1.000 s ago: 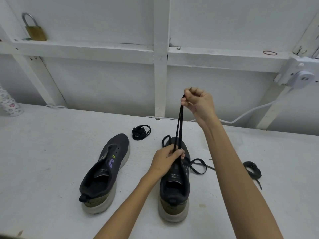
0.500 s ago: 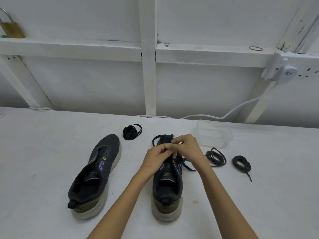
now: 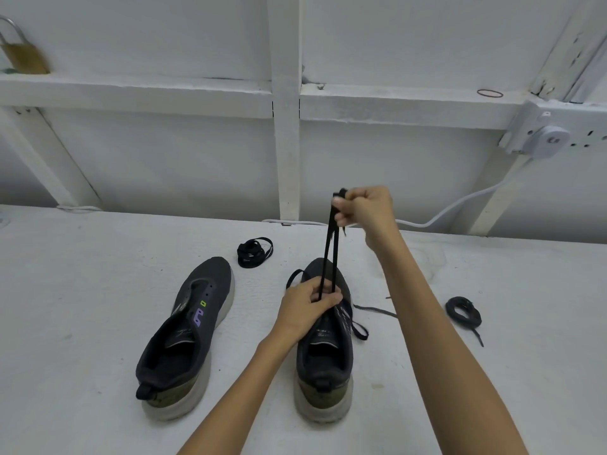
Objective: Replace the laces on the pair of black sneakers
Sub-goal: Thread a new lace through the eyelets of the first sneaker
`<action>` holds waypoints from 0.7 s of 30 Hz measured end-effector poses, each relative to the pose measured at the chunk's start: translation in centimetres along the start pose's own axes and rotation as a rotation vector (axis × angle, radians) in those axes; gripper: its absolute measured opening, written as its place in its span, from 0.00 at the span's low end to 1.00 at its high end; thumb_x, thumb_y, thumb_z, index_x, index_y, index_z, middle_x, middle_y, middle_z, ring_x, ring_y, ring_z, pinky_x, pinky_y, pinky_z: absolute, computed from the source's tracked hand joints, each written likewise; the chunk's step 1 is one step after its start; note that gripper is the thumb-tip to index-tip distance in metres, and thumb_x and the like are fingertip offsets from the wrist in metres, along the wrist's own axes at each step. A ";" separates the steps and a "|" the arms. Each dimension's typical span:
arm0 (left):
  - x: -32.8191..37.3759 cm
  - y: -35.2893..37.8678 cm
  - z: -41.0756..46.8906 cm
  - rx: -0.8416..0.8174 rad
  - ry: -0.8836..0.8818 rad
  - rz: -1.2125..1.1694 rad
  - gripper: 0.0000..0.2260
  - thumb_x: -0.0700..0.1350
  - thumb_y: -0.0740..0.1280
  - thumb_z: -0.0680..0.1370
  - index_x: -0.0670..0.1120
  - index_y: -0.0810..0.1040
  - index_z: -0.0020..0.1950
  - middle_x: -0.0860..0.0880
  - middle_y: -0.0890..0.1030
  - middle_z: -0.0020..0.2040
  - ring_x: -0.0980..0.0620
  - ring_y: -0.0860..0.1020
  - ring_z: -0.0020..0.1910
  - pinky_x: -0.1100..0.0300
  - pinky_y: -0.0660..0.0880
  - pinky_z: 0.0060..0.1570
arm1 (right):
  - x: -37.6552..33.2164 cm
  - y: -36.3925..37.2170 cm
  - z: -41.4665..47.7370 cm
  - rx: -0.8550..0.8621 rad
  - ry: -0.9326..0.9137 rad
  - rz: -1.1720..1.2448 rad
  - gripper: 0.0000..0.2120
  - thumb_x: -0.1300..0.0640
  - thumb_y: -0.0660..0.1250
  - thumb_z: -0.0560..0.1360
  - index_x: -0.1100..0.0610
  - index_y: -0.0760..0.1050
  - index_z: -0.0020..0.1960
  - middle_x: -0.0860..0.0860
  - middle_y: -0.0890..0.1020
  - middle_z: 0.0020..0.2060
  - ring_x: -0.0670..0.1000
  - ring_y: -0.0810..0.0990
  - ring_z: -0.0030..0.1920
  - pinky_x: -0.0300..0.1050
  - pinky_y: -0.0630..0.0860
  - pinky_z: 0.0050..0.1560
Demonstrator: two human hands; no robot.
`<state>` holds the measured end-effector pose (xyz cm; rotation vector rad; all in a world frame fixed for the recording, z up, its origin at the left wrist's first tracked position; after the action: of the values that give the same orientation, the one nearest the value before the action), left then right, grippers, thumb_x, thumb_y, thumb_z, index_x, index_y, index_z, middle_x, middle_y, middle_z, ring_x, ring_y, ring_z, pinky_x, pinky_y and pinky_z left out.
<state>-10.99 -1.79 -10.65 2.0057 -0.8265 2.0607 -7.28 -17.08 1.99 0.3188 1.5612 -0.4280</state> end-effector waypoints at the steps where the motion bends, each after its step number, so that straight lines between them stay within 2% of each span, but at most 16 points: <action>1: 0.0 0.0 0.0 -0.003 0.000 0.003 0.03 0.46 0.73 0.75 0.51 0.83 0.48 0.56 0.84 0.44 0.60 0.82 0.47 0.68 0.75 0.52 | -0.7 0.0 0.7 0.031 -0.028 0.036 0.15 0.73 0.69 0.73 0.61 0.72 0.32 0.52 0.78 0.24 0.49 0.76 0.21 0.40 0.78 0.28; 4: 0.3 -0.2 0.2 -0.013 -0.014 -0.020 0.04 0.45 0.73 0.75 0.49 0.82 0.48 0.54 0.85 0.45 0.59 0.83 0.47 0.67 0.76 0.52 | -1.8 0.1 2.3 0.111 -0.111 0.079 0.13 0.70 0.70 0.73 0.61 0.74 0.33 0.53 0.79 0.28 0.50 0.79 0.24 0.45 0.81 0.36; 7: 0.7 -0.5 0.4 -0.023 -0.042 -0.094 0.05 0.44 0.72 0.75 0.43 0.82 0.47 0.49 0.86 0.43 0.56 0.84 0.44 0.65 0.77 0.51 | -0.4 0.3 2.5 0.109 -0.118 0.020 0.08 0.68 0.70 0.75 0.62 0.76 0.38 0.57 0.81 0.33 0.50 0.81 0.26 0.43 0.82 0.38; 9: 0.9 -0.4 0.4 -0.021 -0.045 -0.103 0.06 0.44 0.72 0.76 0.41 0.81 0.46 0.48 0.86 0.40 0.56 0.83 0.42 0.63 0.77 0.52 | 1.5 -0.2 1.9 0.013 -0.025 -0.021 0.03 0.68 0.70 0.75 0.65 0.76 0.45 0.61 0.81 0.41 0.52 0.82 0.29 0.42 0.82 0.34; 10: 1.0 -0.4 0.5 -0.020 -0.042 -0.096 0.07 0.44 0.72 0.76 0.40 0.81 0.46 0.48 0.86 0.39 0.56 0.83 0.42 0.61 0.77 0.53 | 2.5 -0.9 1.4 -0.035 0.042 -0.103 0.07 0.65 0.72 0.74 0.67 0.76 0.47 0.62 0.81 0.43 0.53 0.82 0.31 0.43 0.82 0.33; 13: 0.8 -0.5 0.7 -0.014 -0.045 -0.077 0.10 0.46 0.72 0.76 0.38 0.81 0.46 0.48 0.86 0.39 0.54 0.84 0.43 0.54 0.78 0.57 | 4.8 -3.4 -0.8 -0.289 0.270 -0.492 0.20 0.49 0.75 0.73 0.68 0.80 0.46 0.58 0.83 0.38 0.56 0.84 0.33 0.47 0.82 0.36; 15: 0.7 -0.5 0.8 -0.007 -0.041 -0.045 0.13 0.49 0.72 0.75 0.38 0.81 0.48 0.48 0.86 0.40 0.51 0.84 0.44 0.49 0.77 0.58 | 5.7 -3.9 -3.1 -0.494 0.361 -0.577 0.22 0.43 0.72 0.73 0.65 0.82 0.44 0.55 0.84 0.36 0.52 0.82 0.33 0.43 0.78 0.35; 16: 0.7 -0.5 0.8 -0.007 -0.035 -0.020 0.13 0.50 0.72 0.75 0.40 0.82 0.48 0.49 0.86 0.40 0.50 0.84 0.45 0.48 0.77 0.57 | 6.1 -3.7 -4.0 -0.523 0.362 -0.548 0.21 0.43 0.72 0.74 0.63 0.82 0.43 0.55 0.83 0.36 0.50 0.80 0.33 0.40 0.74 0.33; 18: 0.9 -0.3 0.8 -0.003 -0.025 0.001 0.08 0.49 0.72 0.75 0.46 0.84 0.49 0.51 0.86 0.40 0.53 0.84 0.45 0.51 0.77 0.58 | 6.8 -3.0 -5.2 -0.468 0.310 -0.412 0.18 0.46 0.73 0.73 0.62 0.82 0.41 0.58 0.80 0.34 0.48 0.74 0.30 0.37 0.67 0.29; 21: 1.0 -0.3 0.6 0.008 -0.021 0.004 0.04 0.48 0.72 0.75 0.50 0.84 0.48 0.52 0.86 0.40 0.57 0.84 0.44 0.54 0.77 0.57 | 7.2 -1.6 -5.9 -0.331 0.194 -0.241 0.16 0.58 0.74 0.73 0.69 0.76 0.36 0.57 0.72 0.25 0.48 0.68 0.24 0.35 0.60 0.24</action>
<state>-10.43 -2.14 -9.62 2.0348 -0.8282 2.0520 -13.54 -16.23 -5.02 -0.0875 1.8374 -0.3223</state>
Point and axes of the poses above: each hand's wrist, its own z-axis towards the middle knuckle, its own y-axis out of the palm, x = y × z, the point moved 1 cm from there along z, towards the middle knuckle
